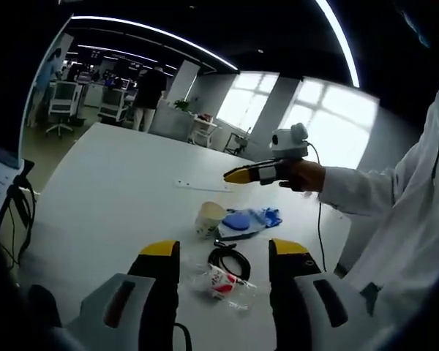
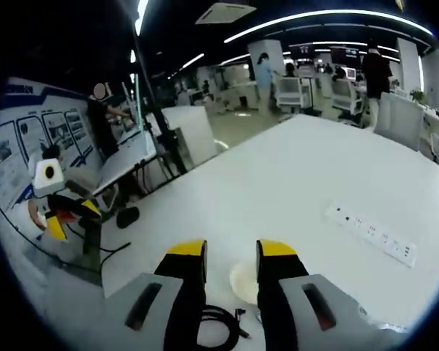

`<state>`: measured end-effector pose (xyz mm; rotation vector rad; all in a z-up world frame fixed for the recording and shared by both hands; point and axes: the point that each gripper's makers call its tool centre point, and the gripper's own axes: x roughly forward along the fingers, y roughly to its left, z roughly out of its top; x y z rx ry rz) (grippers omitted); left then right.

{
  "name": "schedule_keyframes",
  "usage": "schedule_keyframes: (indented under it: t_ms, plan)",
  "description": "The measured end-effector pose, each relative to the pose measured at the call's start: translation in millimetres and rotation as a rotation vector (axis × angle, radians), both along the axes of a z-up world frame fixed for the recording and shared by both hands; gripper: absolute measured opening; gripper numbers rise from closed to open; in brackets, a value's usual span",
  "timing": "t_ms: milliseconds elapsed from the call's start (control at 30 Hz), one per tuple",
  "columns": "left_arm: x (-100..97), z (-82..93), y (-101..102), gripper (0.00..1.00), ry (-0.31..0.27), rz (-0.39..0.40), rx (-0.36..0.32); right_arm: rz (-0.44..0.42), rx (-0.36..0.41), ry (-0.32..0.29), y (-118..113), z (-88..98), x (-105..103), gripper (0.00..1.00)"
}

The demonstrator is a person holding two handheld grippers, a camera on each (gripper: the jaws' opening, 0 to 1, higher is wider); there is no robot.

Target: Arrange the tabletop items into an orderly group along one side of the table until the central work area is clear of visible clutter.

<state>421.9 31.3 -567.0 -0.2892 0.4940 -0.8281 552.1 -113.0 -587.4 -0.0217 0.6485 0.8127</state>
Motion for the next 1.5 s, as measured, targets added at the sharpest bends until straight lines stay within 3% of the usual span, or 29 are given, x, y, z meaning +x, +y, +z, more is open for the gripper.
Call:
schedule_keyframes:
  t_ms: [167,433,600,867,1100,1267,1333,1500]
  plan:
    - [-4.8,-1.0,2.1,0.48,0.005,0.005,-0.003,0.064,0.033,0.053,21.8,-0.3,-15.5,0.23]
    - [-9.7,-2.7,10.3,0.48,0.009,0.023,-0.009,0.171,-0.012,0.114,56.3,-19.4,-38.7,0.22]
    - [-12.2,-5.3,15.4,0.48,0.013,0.035,-0.016,0.204,-0.056,0.170,73.9,-41.6,-47.4,0.21]
    - [-16.3,-11.1,23.9,0.48,0.019,0.059,-0.031,0.216,-0.123,0.266,90.4,-73.7,-63.1,0.20]
    - [-19.1,-15.6,29.9,0.48,0.026,0.078,-0.046,0.214,-0.219,0.306,98.7,-102.9,-67.9,0.21]
    - [-22.4,-21.1,35.4,0.47,0.028,0.092,-0.051,0.169,-0.268,0.358,100.0,-121.0,-68.0,0.30]
    - [-23.1,-23.5,37.6,0.47,0.032,0.100,-0.060,0.168,-0.309,0.366,98.5,-125.6,-69.8,0.27]
    - [-24.5,-26.3,39.7,0.47,0.032,0.110,-0.076,0.133,-0.325,0.393,100.6,-137.6,-67.8,0.29]
